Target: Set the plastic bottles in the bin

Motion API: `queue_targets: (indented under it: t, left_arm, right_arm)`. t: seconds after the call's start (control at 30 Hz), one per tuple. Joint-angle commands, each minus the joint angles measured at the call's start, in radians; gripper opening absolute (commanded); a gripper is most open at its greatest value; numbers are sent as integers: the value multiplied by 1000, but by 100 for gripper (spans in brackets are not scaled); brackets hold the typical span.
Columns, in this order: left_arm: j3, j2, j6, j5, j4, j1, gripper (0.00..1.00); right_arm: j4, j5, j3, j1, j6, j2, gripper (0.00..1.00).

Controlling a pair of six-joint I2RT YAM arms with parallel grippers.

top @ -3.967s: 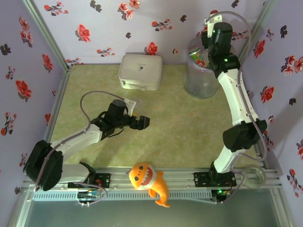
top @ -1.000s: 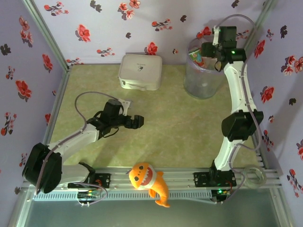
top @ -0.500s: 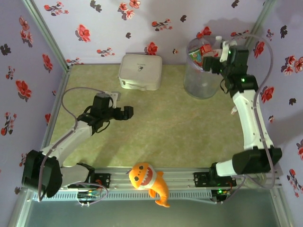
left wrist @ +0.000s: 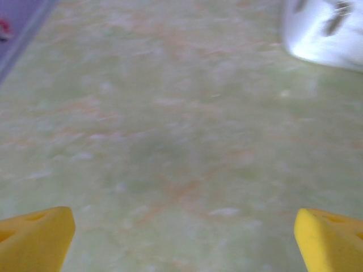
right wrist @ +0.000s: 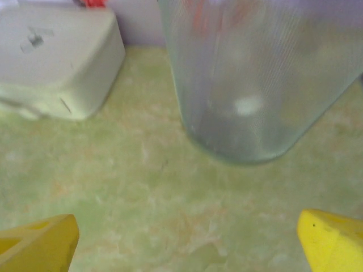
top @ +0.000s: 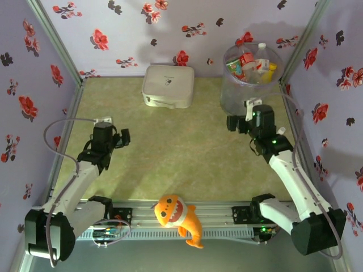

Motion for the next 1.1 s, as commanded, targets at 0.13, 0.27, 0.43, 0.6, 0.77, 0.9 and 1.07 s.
queue_targets:
  t: [0.13,0.27,0.43,0.6,0.77,0.9,1.07]
  left_arm:
    - [-131,-16,96,-89,263,101,100]
    - [-167,59,152,-68,396,136,100]
    - [-200,203,167,-15,603,176,100]
    - [-181,313,193,28,746,192,100]
    - [-152,417,208,32,878,203,100]
    - [-132,496,205,70,930,211,100]
    - [-154,551,222,112,1015,210,100]
  right_arm:
    - [349,162,-304,15,64,23,99]
    - [424,201,-331,15,36,61,99]
    - [508,232,-319,5,3,122,99]
    - [708,261,-363,-25,-51,256,99]
    - [882,244,-376,-62,-46,395,99]
    - [853,224,-330,-80,-77,439,99]
    - [1059,192,-401,-116,-127,473,99]
